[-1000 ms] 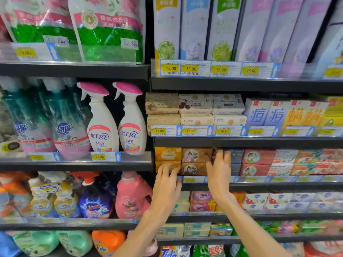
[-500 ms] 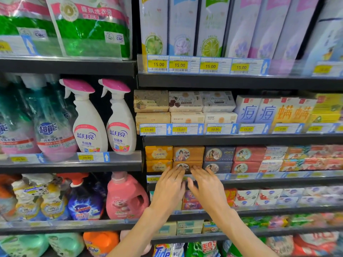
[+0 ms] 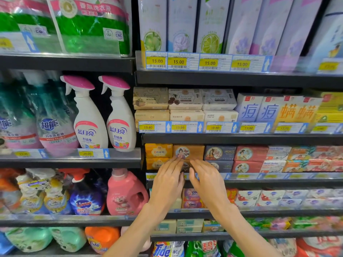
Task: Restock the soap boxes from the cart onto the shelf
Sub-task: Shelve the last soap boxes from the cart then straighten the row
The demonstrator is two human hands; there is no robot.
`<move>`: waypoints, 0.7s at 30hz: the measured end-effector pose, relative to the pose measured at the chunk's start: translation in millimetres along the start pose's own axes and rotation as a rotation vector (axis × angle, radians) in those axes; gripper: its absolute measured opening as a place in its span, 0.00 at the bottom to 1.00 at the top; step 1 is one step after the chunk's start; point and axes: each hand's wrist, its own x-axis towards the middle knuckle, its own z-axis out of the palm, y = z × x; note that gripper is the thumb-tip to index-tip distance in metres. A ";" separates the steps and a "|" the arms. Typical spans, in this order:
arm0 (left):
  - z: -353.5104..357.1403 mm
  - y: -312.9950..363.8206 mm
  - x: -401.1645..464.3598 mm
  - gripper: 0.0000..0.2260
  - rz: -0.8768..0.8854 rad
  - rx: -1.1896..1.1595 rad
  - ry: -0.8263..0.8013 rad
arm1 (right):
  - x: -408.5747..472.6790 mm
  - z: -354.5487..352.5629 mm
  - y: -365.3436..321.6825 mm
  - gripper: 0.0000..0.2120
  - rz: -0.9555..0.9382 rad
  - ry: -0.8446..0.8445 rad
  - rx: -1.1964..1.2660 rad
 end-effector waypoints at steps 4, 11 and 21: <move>1.6 3.8 5.8 0.23 -0.030 0.032 -0.006 | 7.2 5.2 2.2 0.18 0.011 -0.025 0.004; -4.1 0.8 0.5 0.18 -0.068 0.000 0.017 | 0.5 4.0 4.2 0.14 -0.022 0.010 0.020; -7.9 -32.0 -13.7 0.16 -0.149 0.148 -0.002 | -7.3 25.1 2.4 0.14 -0.008 -0.048 -0.036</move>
